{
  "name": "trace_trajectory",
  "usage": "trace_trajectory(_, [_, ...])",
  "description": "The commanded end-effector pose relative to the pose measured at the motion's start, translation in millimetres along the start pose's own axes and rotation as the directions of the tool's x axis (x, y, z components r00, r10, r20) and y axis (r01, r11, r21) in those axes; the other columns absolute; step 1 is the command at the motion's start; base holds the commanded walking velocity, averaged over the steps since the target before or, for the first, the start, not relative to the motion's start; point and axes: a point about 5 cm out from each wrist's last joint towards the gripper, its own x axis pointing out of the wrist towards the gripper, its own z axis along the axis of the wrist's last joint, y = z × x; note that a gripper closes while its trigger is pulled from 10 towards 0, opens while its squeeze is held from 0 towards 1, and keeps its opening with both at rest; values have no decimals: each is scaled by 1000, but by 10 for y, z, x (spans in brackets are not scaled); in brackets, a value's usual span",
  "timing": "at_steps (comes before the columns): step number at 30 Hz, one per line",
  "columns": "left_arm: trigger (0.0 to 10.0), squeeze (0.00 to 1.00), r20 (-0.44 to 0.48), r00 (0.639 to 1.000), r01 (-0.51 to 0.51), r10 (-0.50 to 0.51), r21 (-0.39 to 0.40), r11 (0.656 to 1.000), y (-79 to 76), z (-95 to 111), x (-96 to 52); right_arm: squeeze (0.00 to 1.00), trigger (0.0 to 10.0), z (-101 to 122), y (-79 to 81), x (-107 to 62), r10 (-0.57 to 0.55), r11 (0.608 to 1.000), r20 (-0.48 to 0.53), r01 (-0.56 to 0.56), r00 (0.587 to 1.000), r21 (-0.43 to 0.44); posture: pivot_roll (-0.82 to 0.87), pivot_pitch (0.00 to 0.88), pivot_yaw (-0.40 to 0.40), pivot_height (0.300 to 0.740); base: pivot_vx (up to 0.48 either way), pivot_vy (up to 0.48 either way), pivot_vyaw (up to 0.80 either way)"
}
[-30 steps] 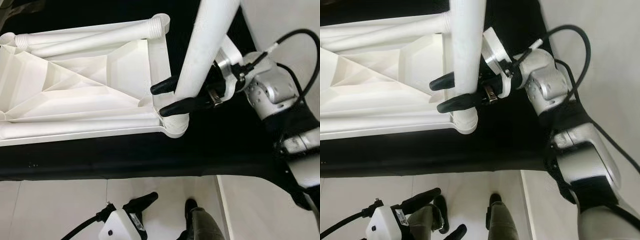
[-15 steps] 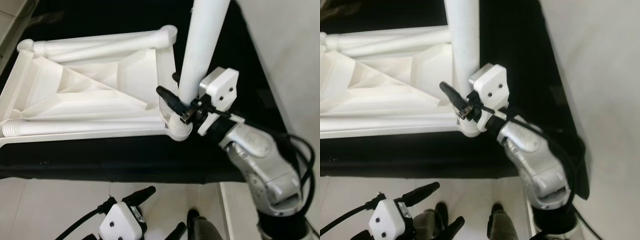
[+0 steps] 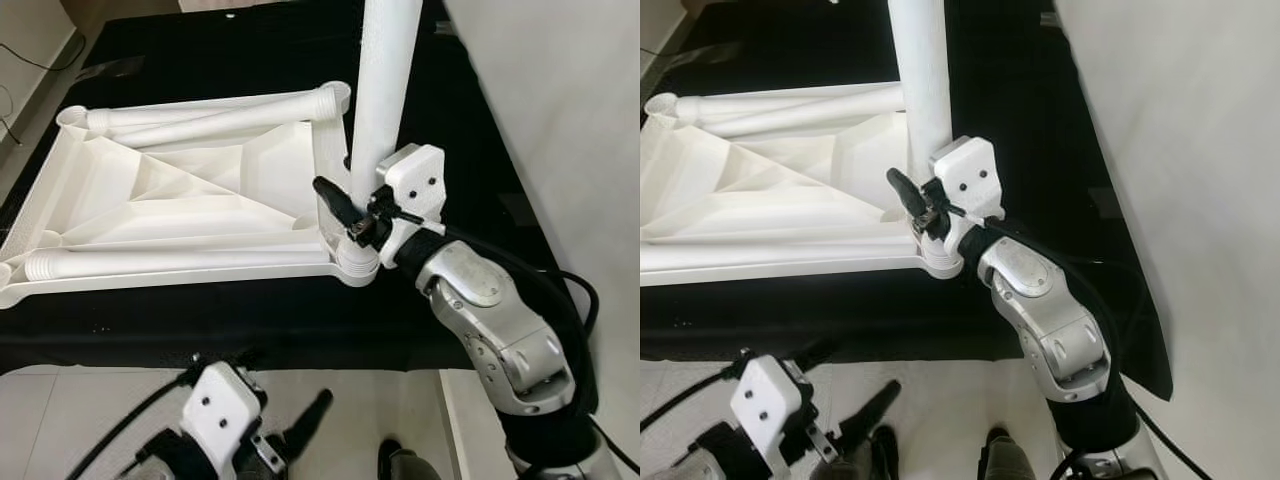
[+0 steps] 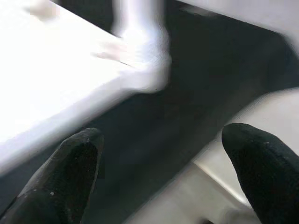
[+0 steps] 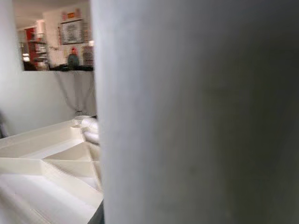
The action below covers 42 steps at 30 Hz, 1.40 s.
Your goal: Building children table
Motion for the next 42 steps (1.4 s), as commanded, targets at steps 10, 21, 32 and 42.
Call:
trace_trajectory(10, [10000, 0, 296, 955, -55, 29, 79, 995, 605, 774, 346, 0, 10000, -485, 61, 41, -51, 998, -257, 55, 965, 8, 61, 209, 42, 740, 0, 0, 0])
trace_trajectory(21, [10000, 0, 554, 793, 189, -253, 172, 967, 759, 1817, 799, 0, 10000, -479, 119, 111, -50, 997, -245, 64, 968, 47, 58, 208, 60, 740, 0, 0, 0])
trace_trajectory(32, [10000, 0, 554, 789, 204, -266, 172, 964, 969, 2169, 1171, 0, 10000, -457, 169, 113, -56, 995, -246, 75, 968, 70, 47, 216, 81, 740, 0, 0, 0])
trace_trajectory(42, [5686, 0, 430, 858, 339, -283, -58, 939, 1118, 2002, 1620, 0, 10000, -429, 185, 112, -61, 993, -241, 84, 969, 87, 42, 214, 89, 740, 0, 0, 0])
